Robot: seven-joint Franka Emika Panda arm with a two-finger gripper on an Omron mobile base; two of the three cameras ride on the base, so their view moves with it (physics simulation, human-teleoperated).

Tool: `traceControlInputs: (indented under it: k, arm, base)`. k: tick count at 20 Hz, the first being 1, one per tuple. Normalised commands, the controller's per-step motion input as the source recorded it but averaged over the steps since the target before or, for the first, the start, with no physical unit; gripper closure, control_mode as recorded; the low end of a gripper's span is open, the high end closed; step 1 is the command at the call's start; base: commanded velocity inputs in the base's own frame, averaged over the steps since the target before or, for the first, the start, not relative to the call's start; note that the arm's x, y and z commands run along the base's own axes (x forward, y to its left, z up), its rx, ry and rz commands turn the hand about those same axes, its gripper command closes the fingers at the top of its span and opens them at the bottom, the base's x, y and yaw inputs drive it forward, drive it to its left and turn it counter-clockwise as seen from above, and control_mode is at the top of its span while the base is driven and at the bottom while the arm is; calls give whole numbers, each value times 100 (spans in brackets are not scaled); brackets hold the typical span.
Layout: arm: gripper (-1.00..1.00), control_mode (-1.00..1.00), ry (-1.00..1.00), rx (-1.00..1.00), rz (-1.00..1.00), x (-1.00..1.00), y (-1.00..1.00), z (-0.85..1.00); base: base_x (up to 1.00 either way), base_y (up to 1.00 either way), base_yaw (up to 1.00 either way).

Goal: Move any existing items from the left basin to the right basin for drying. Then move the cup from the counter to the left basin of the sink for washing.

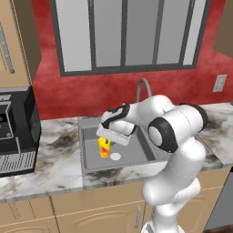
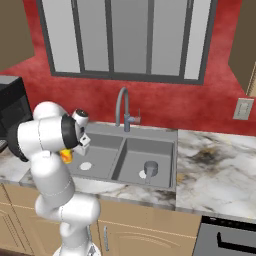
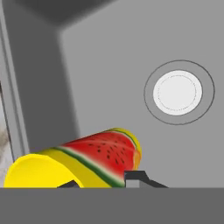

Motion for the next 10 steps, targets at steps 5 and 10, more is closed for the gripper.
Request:
traceControlInputs:
  k: [5,10]
  arm:
    - [100,-100,0,-1,0,18,0,-29]
    - [100,-100,0,-2,0,16,0,-31]
  base:
    - [0,0,0]
    - [0,0,0]
